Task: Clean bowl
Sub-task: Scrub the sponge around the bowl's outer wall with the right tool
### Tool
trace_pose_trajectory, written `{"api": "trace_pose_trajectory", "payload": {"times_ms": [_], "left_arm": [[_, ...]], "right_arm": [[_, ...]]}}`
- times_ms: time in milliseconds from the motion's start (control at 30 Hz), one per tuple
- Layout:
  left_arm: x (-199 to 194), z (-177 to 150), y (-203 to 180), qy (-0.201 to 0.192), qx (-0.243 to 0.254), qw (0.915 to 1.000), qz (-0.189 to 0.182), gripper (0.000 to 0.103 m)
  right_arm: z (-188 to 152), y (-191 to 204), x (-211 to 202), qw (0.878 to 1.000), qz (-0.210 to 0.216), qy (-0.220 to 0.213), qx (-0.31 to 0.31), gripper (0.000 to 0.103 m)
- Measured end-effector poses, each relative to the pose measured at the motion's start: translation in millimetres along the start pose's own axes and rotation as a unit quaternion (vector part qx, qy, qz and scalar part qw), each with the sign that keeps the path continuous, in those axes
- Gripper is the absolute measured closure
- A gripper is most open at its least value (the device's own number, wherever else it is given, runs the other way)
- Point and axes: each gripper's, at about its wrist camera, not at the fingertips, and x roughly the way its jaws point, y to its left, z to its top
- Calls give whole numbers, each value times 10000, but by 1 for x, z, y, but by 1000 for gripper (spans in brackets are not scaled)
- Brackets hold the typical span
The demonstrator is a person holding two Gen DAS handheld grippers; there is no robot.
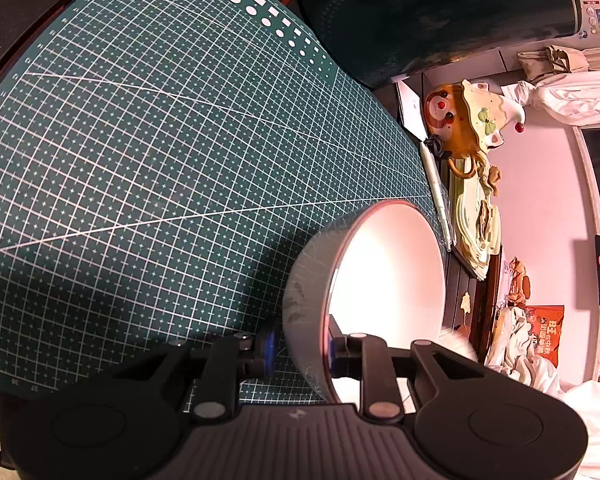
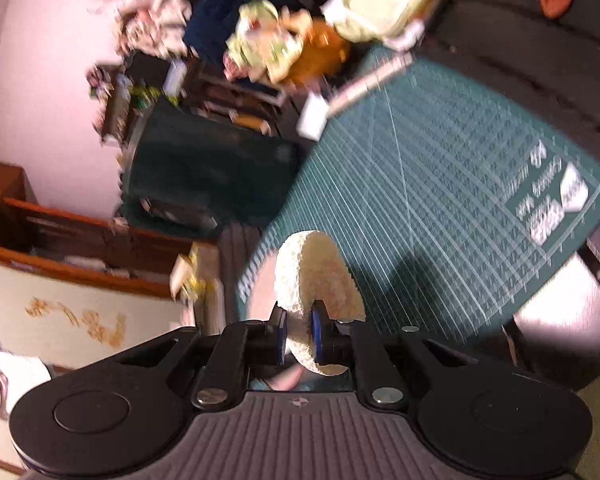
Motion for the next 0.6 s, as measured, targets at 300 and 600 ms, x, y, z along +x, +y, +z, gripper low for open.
{"api": "trace_pose_trajectory", "payload": {"times_ms": [300,600], "left_arm": [[1,4,6,0,40,10000,31,80],[1,7,23,-6,49,10000,22,80]], "right_arm": [[5,5,-15,9993,183,-339,32,91],[-1,3,-4,10000,-14,-19,-64,91]]}}
